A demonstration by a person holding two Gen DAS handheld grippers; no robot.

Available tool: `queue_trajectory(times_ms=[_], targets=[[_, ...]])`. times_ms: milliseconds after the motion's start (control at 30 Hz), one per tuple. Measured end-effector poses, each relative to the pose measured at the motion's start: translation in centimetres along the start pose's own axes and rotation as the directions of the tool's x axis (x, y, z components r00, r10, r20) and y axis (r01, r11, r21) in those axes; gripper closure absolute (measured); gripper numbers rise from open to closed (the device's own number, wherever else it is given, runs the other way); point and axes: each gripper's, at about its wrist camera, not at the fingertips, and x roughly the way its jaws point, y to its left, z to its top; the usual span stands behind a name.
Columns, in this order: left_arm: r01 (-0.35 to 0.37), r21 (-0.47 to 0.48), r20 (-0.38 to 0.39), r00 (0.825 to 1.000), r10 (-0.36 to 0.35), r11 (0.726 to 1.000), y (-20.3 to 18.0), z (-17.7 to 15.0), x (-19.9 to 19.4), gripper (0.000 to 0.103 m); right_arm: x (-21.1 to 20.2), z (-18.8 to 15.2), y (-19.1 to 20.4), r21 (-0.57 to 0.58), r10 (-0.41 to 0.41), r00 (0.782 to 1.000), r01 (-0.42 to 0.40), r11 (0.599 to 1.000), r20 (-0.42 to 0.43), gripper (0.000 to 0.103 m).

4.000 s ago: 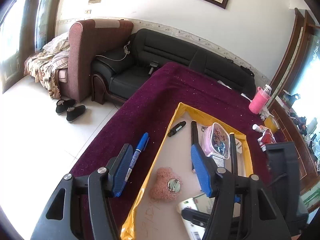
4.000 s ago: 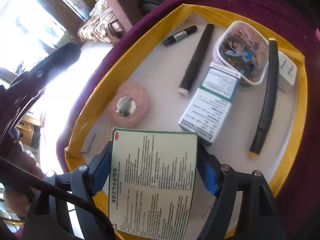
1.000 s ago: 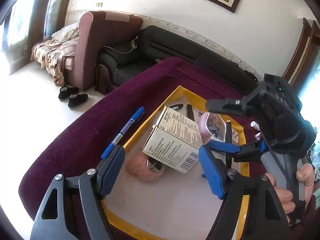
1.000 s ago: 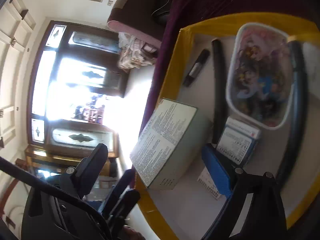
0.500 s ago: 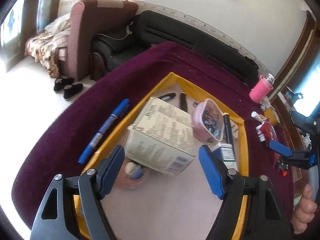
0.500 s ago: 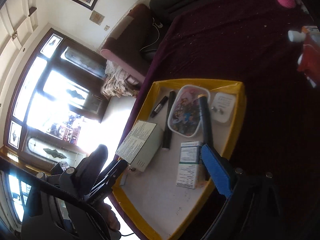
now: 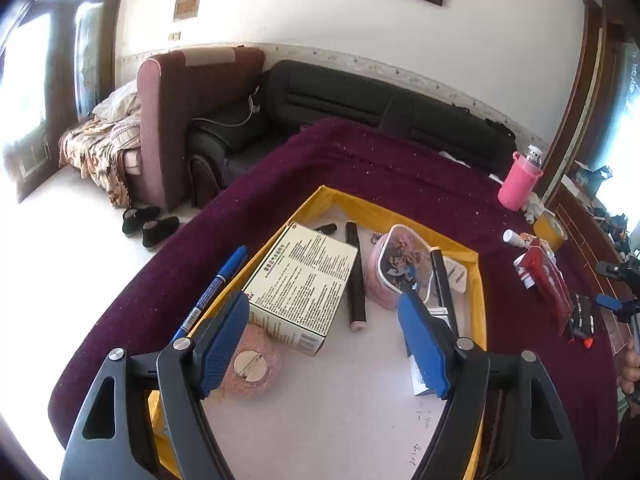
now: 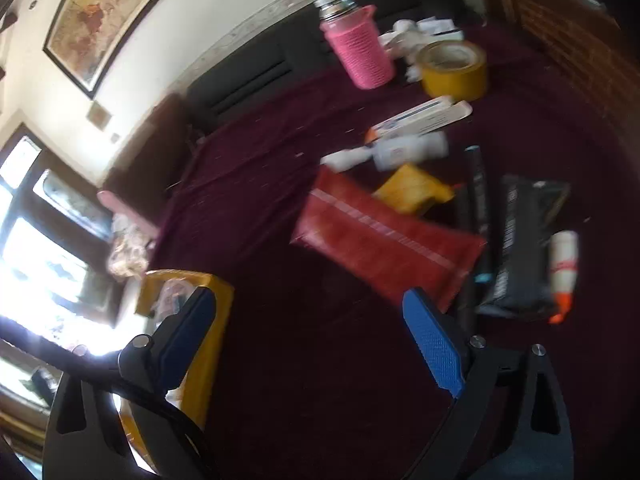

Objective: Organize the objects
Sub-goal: 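Move both grippers from the tray back to the items on the table, then grasp the red foil packet with the left gripper while the right grasps the orange-capped white bottle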

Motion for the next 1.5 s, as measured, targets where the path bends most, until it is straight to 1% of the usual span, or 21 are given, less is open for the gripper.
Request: queue_trajectory(times_ms=[33, 233, 333, 400, 433, 467, 500, 533, 567, 600, 633, 767, 867, 967, 1100, 1167, 1267, 1333, 1433, 1467, 1500], targets=[[0.011, 0.001, 0.009, 1.0, -0.011, 1.0, -0.2, -0.1, -0.5, 0.031, 0.8, 0.7, -0.9, -0.007, -0.033, 0.999, 0.033, 0.999, -0.007, 0.008], [0.114, 0.075, 0.012, 0.993, -0.115, 0.991, -3.6, -1.0, -2.1, 0.031, 5.5, 3.9, -1.5, 0.004, -0.069, 0.997, 0.069, 0.998, -0.038, 0.008], [0.15, 0.115, 0.004, 0.988, -0.152, 0.982, -5.3, -1.3, -2.4, 0.031, 8.1, 4.9, -2.2, 0.033, -0.046, 0.994, 0.05, 0.998, -0.094, 0.008], [0.17, 0.137, 0.001, 0.985, -0.172, 0.976, -6.2, -1.6, -2.7, 0.031, 8.7, 4.0, -1.7, 0.041, 0.04, 0.988, -0.035, 0.999, -0.146, 0.008], [0.183, 0.151, -0.003, 0.983, -0.184, 0.971, -6.7, -1.8, -2.8, 0.031, 8.6, 3.2, -0.9, 0.022, 0.106, 0.978, -0.104, 0.994, -0.178, 0.008], [0.198, 0.166, -0.011, 0.98, -0.199, 0.966, -7.3, -2.0, -2.7, 0.031, 8.5, 2.3, -0.1, 0.01, 0.181, 0.959, -0.183, 0.983, -0.218, 0.008], [0.211, 0.179, -0.022, 0.977, -0.21, 0.961, -7.9, -2.1, -2.6, 0.031, 8.1, 1.3, 0.9, 0.005, 0.274, 0.923, -0.283, 0.959, -0.269, 0.007], [0.222, 0.188, -0.031, 0.975, -0.22, 0.957, -8.6, -2.4, -2.5, 0.031, 7.5, 0.3, 1.8, 0.0, 0.361, 0.878, -0.38, 0.925, -0.313, 0.007], [0.241, 0.2, -0.045, 0.971, -0.236, 0.95, -9.4, -2.6, -2.3, 0.031, 6.4, -0.6, 2.7, -0.024, 0.416, 0.846, -0.448, 0.893, -0.333, 0.007], [0.251, 0.208, -0.055, 0.968, -0.245, 0.945, -10.0, -2.8, -2.3, 0.031, 4.9, -1.2, 3.4, -0.074, 0.417, 0.852, -0.461, 0.884, -0.318, 0.007], [0.258, 0.219, -0.066, 0.966, -0.249, 0.941, -10.6, -3.0, -2.1, 0.031, 3.6, -1.5, 3.6, -0.117, 0.396, 0.872, -0.442, 0.889, -0.287, 0.007], [0.286, 0.263, -0.139, 0.956, -0.257, 0.921, -13.7, -3.9, -1.2, 0.031, -0.3, -1.8, 1.2, -0.152, 0.26, 0.96, -0.273, 0.95, -0.1, 0.008], [0.259, 0.316, -0.177, 0.961, -0.212, 0.913, -16.3, -4.7, -0.3, 0.031, -1.8, -1.6, -2.2, -0.091, 0.185, 0.983, -0.185, 0.979, -0.003, 0.008], [0.24, 0.38, -0.202, 0.964, -0.173, 0.893, -19.3, -5.1, 1.3, 0.031, -2.8, -1.3, -6.1, -0.006, 0.122, 0.991, -0.122, 0.992, 0.053, 0.008], [0.187, 0.497, -0.216, 0.973, -0.088, 0.847, -23.7, -5.8, 4.4, 0.031, -2.8, -1.1, -10.4, 0.087, 0.034, 0.994, -0.043, 0.995, 0.103, 0.008], [0.172, 0.533, -0.235, 0.971, -0.05, 0.828, -25.6, -6.0, 6.5, 0.031, -2.3, -1.1, -12.0, 0.129, 0.032, 0.992, -0.048, 0.991, 0.12, 0.008], [0.149, 0.573, -0.257, 0.966, 0.004, 0.806, -27.5, -6.2, 9.1, 0.03, -1.7, -1.1, -14.2, 0.181, 0.071, 0.986, -0.097, 0.979, 0.148, 0.008], [0.133, 0.591, -0.238, 0.971, 0.015, 0.795, -28.6, -6.1, 10.0, 0.022, -1.5, -1.2, -15.2, 0.191, 0.09, 0.984, -0.12, 0.974, 0.156, 0.008], [0.101, 0.651, -0.237, 0.969, 0.075, 0.752, -30.2, -6.8, 11.8, 0.019, -1.6, -1.1, -15.6, 0.192, 0.118, 0.981, -0.147, 0.97, 0.153, 0.008], [0.097, 0.656, -0.237, 0.968, 0.082, 0.748, -30.4, -7.1, 12.2, 0.016, -2.0, -1.2, -15.6, 0.192, 0.121, 0.98, -0.15, 0.97, 0.157, 0.008], [0.08, 0.65, -0.197, 0.978, 0.066, 0.756, -30.6, -7.1, 12.1, 0.013, -2.2, -1.2, -15.6, 0.191, 0.123, 0.979, -0.153, 0.97, 0.161, 0.008]])
